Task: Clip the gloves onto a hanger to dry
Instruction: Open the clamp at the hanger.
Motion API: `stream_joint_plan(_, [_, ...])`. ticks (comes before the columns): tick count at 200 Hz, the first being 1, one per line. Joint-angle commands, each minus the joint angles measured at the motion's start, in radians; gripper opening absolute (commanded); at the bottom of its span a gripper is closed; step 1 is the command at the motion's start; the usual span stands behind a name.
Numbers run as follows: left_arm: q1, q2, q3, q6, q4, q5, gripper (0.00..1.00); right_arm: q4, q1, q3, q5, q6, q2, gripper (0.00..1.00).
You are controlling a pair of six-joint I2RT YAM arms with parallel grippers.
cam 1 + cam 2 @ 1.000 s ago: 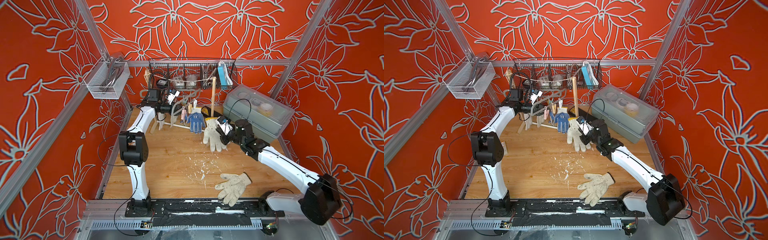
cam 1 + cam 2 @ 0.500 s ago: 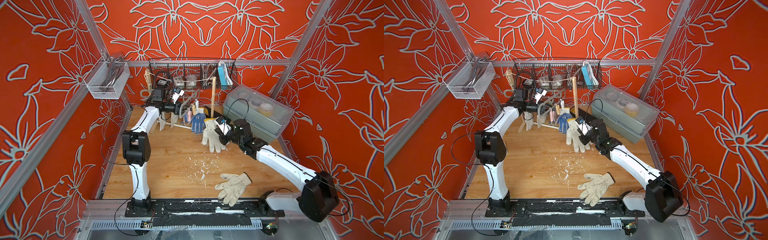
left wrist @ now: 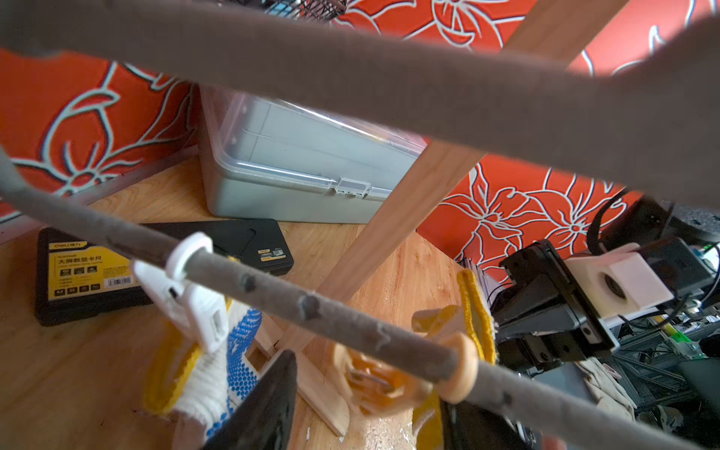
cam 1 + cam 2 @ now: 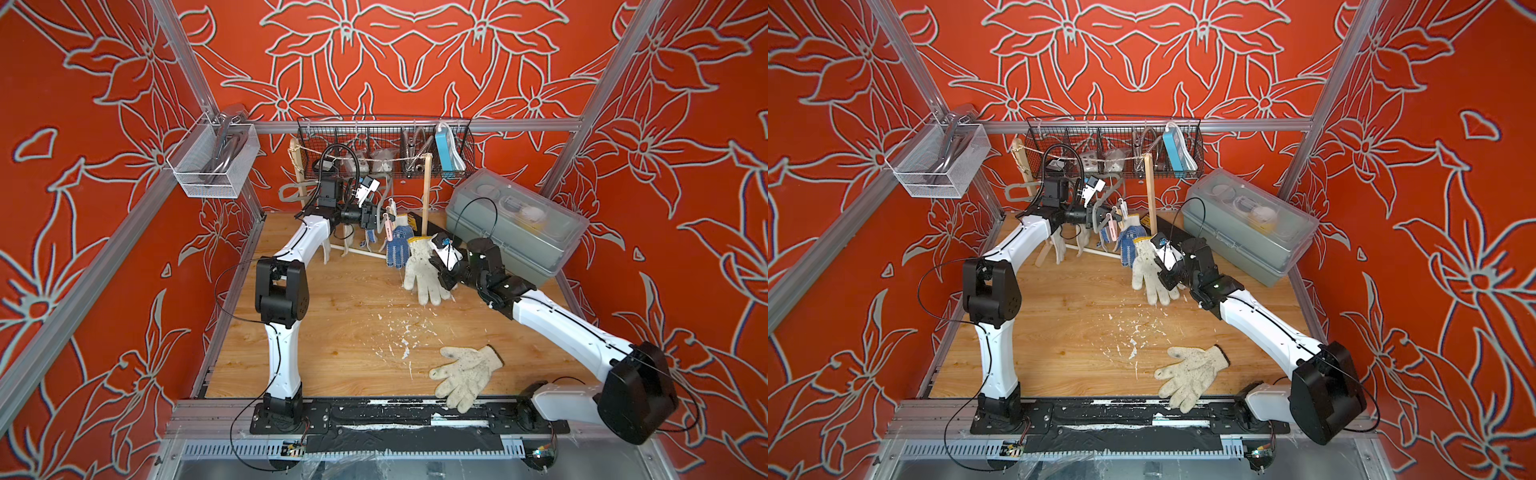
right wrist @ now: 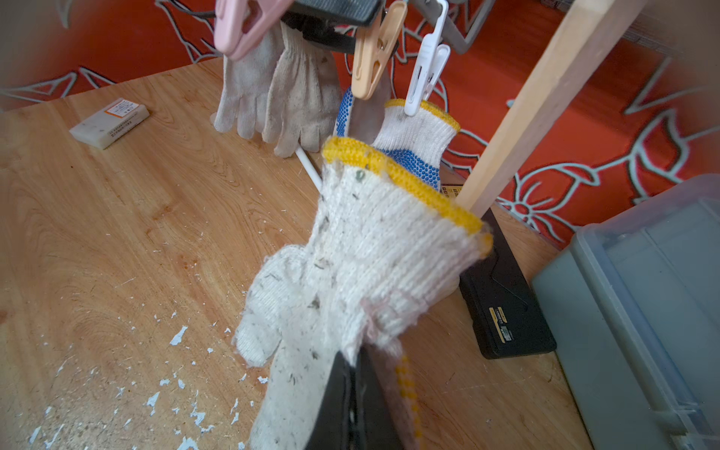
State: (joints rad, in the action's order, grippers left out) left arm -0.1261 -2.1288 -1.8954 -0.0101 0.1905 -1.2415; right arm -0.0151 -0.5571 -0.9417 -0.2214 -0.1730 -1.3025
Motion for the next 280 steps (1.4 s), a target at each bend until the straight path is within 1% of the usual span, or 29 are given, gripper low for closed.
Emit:
stream_joint_plan(1, [-0.004,-0.022,0.017,-0.105,-0.148,-0.029,0.56,0.010,-0.003,-0.039,-0.019,0.008,0.014,0.00])
stream_joint_plan(37, [-0.009,-0.026,0.038,-0.150,-0.228,-0.021,0.53,0.001,0.001,-0.040,-0.027,0.011,0.017,0.00])
stream_joint_plan(62, [-0.010,-0.035,0.053,-0.233,-0.343,-0.016,0.51,0.006,0.002,-0.040,-0.033,0.023,0.016,0.00])
stream_joint_plan(85, [-0.013,-0.048,0.054,-0.294,-0.418,-0.013,0.47,0.007,0.001,-0.041,-0.039,0.030,0.014,0.00])
stream_joint_plan(106, [-0.014,-0.051,0.058,-0.318,-0.455,-0.011,0.43,0.003,0.003,-0.040,-0.039,0.032,0.014,0.00])
stream_joint_plan(135, [-0.013,-0.058,0.058,-0.381,-0.537,-0.004,0.32,0.004,0.003,-0.036,-0.045,0.041,0.014,0.00])
stream_joint_plan(162, [-0.014,-0.057,0.066,-0.394,-0.563,0.003,0.24,0.001,0.003,-0.034,-0.048,0.045,0.015,0.00])
stream_joint_plan(189, [-0.011,-0.051,0.085,-0.391,-0.579,0.013,0.18,-0.003,0.003,-0.031,-0.049,0.048,0.016,0.00])
stream_joint_plan(231, [-0.001,-0.027,0.109,-0.364,-0.569,0.016,0.15,-0.011,0.003,-0.038,-0.052,0.039,0.008,0.00])
stream_joint_plan(258, [0.003,0.005,0.115,-0.258,-0.449,0.007,0.15,-0.040,0.003,-0.065,-0.052,-0.005,-0.015,0.00])
stream_joint_plan(280, [0.005,0.033,0.113,-0.144,-0.304,-0.007,0.14,-0.096,0.003,-0.107,-0.040,-0.087,-0.056,0.00])
